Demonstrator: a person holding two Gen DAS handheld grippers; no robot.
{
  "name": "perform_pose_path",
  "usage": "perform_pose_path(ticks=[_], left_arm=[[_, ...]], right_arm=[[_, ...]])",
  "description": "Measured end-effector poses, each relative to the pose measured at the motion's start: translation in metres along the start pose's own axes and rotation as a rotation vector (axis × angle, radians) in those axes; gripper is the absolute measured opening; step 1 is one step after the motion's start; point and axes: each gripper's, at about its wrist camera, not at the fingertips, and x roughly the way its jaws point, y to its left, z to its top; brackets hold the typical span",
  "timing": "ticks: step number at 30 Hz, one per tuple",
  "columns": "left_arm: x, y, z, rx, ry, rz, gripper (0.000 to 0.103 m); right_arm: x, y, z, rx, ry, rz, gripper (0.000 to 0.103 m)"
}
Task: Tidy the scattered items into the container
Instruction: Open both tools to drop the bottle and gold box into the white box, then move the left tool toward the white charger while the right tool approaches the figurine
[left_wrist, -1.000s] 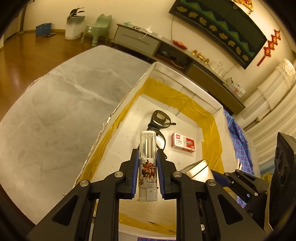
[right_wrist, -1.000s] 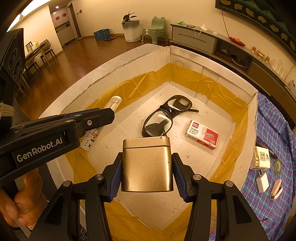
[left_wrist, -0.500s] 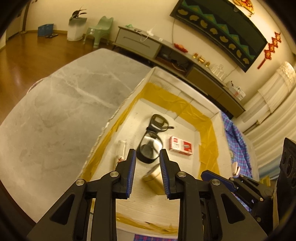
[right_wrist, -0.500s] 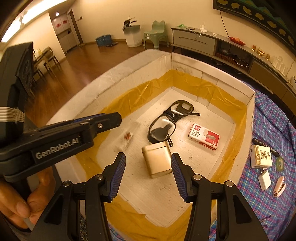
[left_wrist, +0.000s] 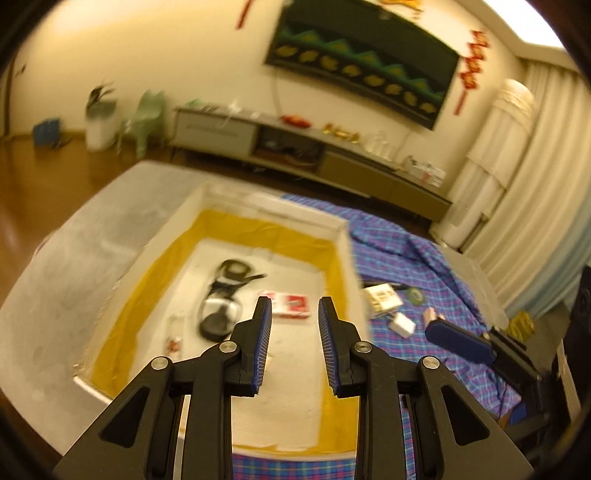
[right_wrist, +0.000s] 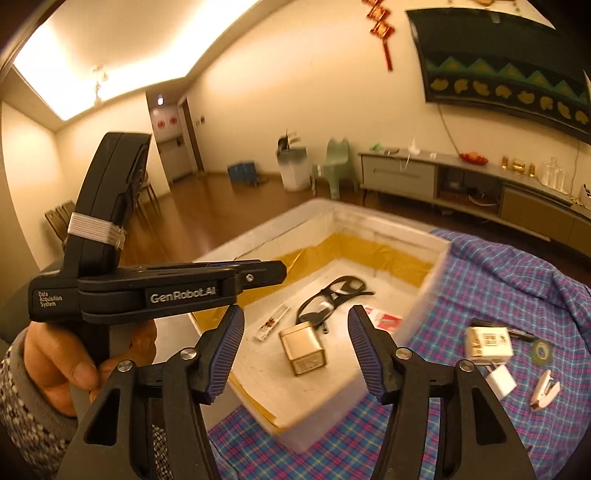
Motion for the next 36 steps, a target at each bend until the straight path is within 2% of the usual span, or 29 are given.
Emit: perform_pose_path(ticks=[4,9,13,17,20,28,30,33,36], left_arm=[[0.007,-0.039,-0.002,0.072,0.006,-0.054,0.028],[0.031,-0.090,-0.012,0.142,0.086,-0.145,0.031],[0.058,-0.128,-0.025,0.188,0.168,-0.177,0.034],[0.084,-0.154,-0.036,0.188,0.248,-0.190,0.036],[0.104,-0.164,-0.041,0.181,0.275,-0.169,0.041],[0.177,-0.179,-0.058,0.147,0.395,-0.134,0.050],[0.197,-0.182,-0.062,0.140,0.405,-0.108,0.051],[0.222,-0.184,-0.063,0.126,0.413,-0.064,0.052],[0.240,-0.184,-0.061,0.099,0.417,-0.056,0.055]], right_arm=[[-0.033,-0.035,-0.007,0.028,-0.042,-0.025,0.062],[-0.068,-0.089,-0.026,0.063,-0.041,-0.119,0.064],[-0.077,-0.134,-0.047,0.134,0.030,-0.201,0.064],[-0.075,-0.160,-0.068,0.126,0.158,-0.206,0.066],[-0.069,-0.166,-0.083,0.052,0.269,-0.176,0.072],[-0.036,-0.163,-0.124,-0.219,0.450,-0.152,0.076],[-0.026,-0.165,-0.132,-0.276,0.465,-0.153,0.076],[-0.018,-0.175,-0.138,-0.263,0.474,-0.142,0.076],[-0.016,-0.182,-0.141,-0.227,0.482,-0.125,0.075]])
